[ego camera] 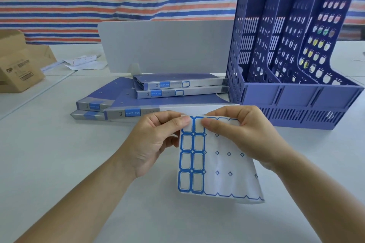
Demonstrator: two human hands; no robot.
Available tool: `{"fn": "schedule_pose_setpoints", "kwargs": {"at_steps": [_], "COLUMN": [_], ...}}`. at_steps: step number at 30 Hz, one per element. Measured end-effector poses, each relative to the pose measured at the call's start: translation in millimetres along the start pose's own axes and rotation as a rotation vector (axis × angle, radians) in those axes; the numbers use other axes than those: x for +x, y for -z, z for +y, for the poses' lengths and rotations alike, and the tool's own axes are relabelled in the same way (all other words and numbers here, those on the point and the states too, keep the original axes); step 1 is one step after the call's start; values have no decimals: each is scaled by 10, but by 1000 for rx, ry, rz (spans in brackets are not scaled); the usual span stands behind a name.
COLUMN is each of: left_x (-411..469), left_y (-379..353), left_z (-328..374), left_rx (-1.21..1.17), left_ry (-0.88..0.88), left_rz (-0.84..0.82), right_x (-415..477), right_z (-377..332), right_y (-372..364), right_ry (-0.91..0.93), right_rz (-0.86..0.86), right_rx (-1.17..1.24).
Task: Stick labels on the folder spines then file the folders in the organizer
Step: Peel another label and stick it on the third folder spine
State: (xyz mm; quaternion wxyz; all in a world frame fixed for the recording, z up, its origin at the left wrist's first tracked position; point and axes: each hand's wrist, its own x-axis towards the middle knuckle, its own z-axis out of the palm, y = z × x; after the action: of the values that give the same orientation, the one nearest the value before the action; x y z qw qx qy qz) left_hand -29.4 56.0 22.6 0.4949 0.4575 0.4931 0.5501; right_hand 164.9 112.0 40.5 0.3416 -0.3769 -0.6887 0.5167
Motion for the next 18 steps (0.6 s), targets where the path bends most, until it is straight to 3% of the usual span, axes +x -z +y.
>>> {"fn": "schedule_pose_setpoints", "kwargs": {"at_steps": [6,18], "left_x": [-18,-6], "left_y": [-15,-24], "left_z": [2,27], "left_rx": [-19,-60], "left_ry": [19,60], "left_rz": [-59,-27], "right_x": [-2,9], "right_z": [23,110], "right_y": [-2,-83], "right_ry": [14,339], "right_rz": [-48,-8], "right_rx": [-51,-282]}}
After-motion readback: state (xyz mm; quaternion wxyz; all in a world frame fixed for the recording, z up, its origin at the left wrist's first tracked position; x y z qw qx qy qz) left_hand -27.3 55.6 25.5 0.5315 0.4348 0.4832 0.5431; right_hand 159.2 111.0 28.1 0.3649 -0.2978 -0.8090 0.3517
